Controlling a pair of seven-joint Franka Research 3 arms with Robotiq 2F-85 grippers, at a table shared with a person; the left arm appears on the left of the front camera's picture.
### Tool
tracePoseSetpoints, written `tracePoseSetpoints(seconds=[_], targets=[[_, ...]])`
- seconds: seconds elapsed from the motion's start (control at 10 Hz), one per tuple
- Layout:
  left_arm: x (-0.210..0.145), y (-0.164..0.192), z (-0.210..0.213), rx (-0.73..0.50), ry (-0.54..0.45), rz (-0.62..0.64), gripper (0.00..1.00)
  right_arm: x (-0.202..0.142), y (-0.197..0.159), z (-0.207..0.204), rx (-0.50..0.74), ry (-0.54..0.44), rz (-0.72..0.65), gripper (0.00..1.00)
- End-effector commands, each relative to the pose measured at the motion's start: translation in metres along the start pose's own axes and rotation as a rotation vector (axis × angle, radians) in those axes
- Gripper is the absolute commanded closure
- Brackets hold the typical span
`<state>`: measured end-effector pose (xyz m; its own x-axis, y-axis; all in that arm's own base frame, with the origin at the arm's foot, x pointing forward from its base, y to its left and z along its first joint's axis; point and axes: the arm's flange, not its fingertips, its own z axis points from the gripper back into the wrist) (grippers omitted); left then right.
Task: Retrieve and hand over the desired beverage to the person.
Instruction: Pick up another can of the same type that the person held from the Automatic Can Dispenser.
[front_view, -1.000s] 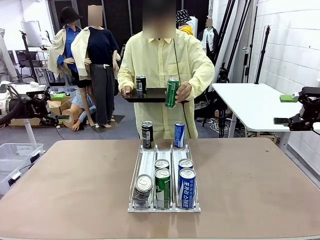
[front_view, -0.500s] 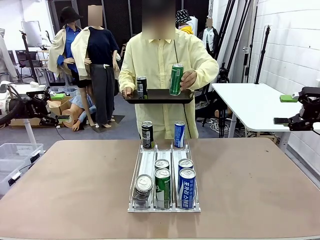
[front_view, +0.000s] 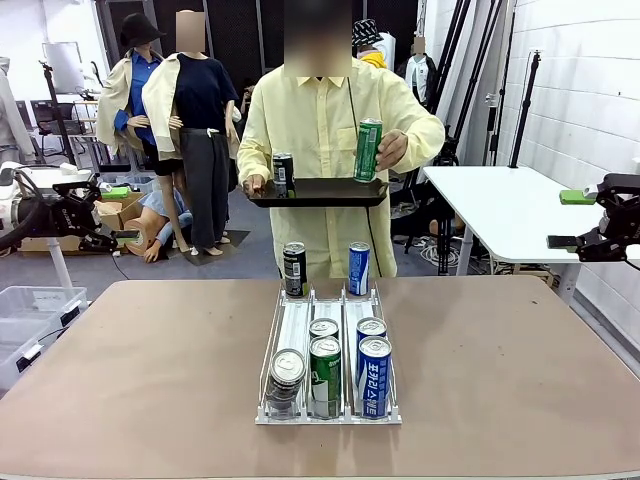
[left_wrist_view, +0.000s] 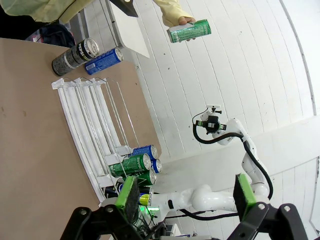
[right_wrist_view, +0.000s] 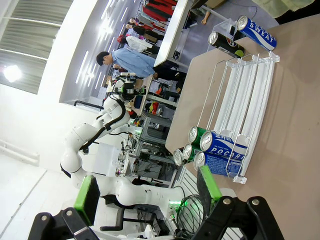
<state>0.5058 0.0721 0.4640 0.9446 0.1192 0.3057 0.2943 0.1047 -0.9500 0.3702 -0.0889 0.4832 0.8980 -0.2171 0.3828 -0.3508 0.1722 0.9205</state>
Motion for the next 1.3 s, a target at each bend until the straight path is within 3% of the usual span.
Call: tracePoseSetpoints(seconds=[0.0,1.2], targets=[[-0.0015,-0.0011,-0.0001,0.010,-0.004,-0.001,0.00,0.0002,0.0009,-0.0001,0.011,0.001,-0.007,0.00],[-0.0015,-0.0011,-0.0001,0.010,-0.004,-0.001,0.00,0.0002,0.0009,-0.0001,0.011,0.001,-0.007,0.00]])
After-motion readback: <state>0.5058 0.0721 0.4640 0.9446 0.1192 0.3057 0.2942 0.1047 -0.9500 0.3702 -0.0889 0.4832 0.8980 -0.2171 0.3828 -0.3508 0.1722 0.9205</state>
